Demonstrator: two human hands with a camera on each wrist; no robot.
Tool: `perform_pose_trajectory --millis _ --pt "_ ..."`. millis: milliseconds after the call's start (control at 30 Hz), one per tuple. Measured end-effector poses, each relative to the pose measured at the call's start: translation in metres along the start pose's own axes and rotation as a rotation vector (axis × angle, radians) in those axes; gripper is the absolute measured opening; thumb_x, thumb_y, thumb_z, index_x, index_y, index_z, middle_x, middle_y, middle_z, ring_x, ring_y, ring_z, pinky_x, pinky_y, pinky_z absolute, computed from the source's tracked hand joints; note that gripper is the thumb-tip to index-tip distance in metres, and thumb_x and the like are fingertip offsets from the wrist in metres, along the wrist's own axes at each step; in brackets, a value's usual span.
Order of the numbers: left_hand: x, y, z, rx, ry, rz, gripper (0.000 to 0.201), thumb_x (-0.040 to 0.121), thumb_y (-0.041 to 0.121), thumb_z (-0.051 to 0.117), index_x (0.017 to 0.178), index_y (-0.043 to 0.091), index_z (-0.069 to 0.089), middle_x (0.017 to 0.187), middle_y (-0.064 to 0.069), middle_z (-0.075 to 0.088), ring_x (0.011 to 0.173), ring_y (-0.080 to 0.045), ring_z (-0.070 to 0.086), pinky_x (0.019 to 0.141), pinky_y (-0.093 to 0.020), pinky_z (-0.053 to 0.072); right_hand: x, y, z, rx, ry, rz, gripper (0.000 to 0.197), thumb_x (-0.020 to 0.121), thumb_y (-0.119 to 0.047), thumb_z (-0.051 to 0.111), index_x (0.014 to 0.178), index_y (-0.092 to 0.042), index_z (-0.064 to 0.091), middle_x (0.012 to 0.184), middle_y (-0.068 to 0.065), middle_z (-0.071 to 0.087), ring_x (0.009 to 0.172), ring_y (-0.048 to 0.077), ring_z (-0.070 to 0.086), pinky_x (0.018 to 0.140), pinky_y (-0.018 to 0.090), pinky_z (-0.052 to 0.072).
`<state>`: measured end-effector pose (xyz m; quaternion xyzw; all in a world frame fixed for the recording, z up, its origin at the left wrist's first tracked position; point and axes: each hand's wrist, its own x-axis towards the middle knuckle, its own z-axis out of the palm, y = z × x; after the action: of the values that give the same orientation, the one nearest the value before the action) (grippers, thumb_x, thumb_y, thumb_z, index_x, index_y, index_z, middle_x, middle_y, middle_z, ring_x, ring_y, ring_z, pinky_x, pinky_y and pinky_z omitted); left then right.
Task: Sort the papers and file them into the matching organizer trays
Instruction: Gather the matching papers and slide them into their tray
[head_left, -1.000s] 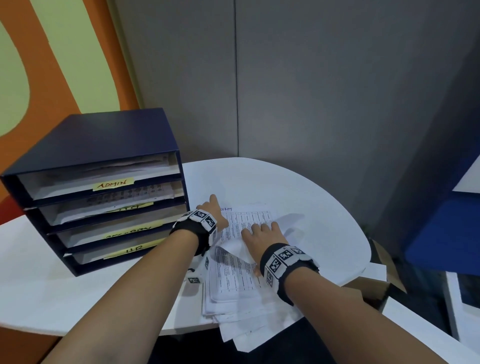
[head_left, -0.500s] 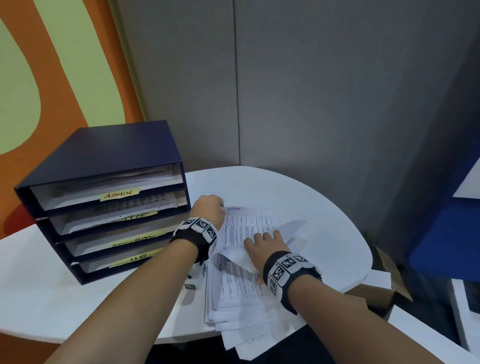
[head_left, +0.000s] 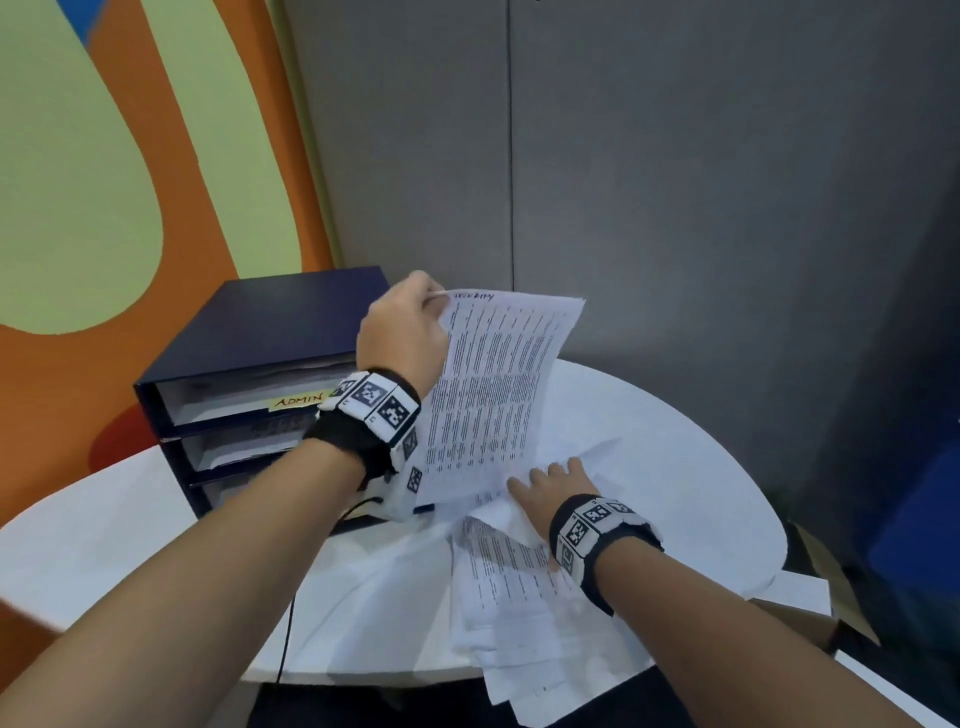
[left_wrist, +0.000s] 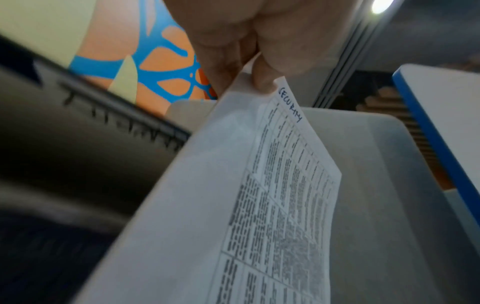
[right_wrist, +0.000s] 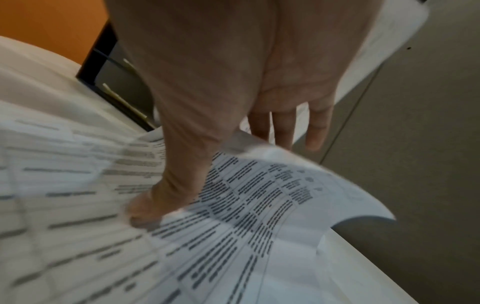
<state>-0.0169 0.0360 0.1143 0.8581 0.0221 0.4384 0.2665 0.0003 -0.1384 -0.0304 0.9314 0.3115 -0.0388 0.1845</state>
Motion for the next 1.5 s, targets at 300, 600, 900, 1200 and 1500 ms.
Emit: perform_pose_trajectory --millis 300,600,900,1200,1500 --pt "0.031 0.002 -0.054 -0.123 0.246 0.147 0.009 0.093 0.012 0.056 0.087 0.009 0.063 0.081 0.001 0.068 0.074 -0.016 0.062 0.066 -0.032 0.053 0.012 0.013 -0.014 0.160 0.278 0.165 0.094 0.082 -0.028 0.069 0.151 -0.016 0.005 0.155 0.011 0.019 0.138 0.030 0.028 0.107 0.048 0.030" --pt "0.004 -0.021 -0.061 -0.131 0.228 -0.067 0.009 0.099 0.017 0.050 0.095 0.015 0.058 0.074 0.011 0.058 0.063 -0.004 0.052 0.056 -0.016 0.039 -0.001 0.039 -0.067 1.771 0.601 0.389 0.037 0.093 -0.054 0.034 0.100 -0.028 0.059 0.115 -0.002 0.065 0.111 0.021 0.058 0.102 0.037 0.040" --pt "-0.133 -0.098 -0.026 -0.182 -0.184 -0.695 0.023 0.093 0.034 0.061 0.101 0.013 0.060 0.090 0.001 0.066 0.079 -0.017 0.063 0.065 -0.026 0.049 -0.028 -0.002 -0.029 1.528 0.246 0.157 0.022 0.093 -0.026 0.061 0.111 -0.014 0.063 0.103 0.001 0.068 0.091 0.015 0.065 0.063 0.019 0.046" --pt "-0.143 -0.164 -0.056 -0.383 -0.549 -1.101 0.027 0.095 0.030 0.058 0.099 0.004 0.065 0.100 -0.021 0.071 0.086 -0.027 0.063 0.085 -0.039 0.053 0.000 -0.044 -0.034 1.608 0.029 0.265 0.067 0.089 -0.033 0.065 0.143 -0.005 0.036 0.140 0.008 0.047 0.121 0.024 0.050 0.100 0.032 0.039" --pt "-0.121 -0.250 -0.098 -0.311 -0.349 -1.154 0.054 0.088 0.034 0.067 0.127 -0.003 0.059 0.130 -0.019 0.061 0.121 -0.037 0.057 0.109 -0.052 0.039 0.003 -0.098 -0.045 1.831 -0.234 0.122 0.029 0.086 -0.028 0.070 0.100 -0.004 0.062 0.092 0.019 0.071 0.073 0.027 0.065 0.070 0.037 0.055"
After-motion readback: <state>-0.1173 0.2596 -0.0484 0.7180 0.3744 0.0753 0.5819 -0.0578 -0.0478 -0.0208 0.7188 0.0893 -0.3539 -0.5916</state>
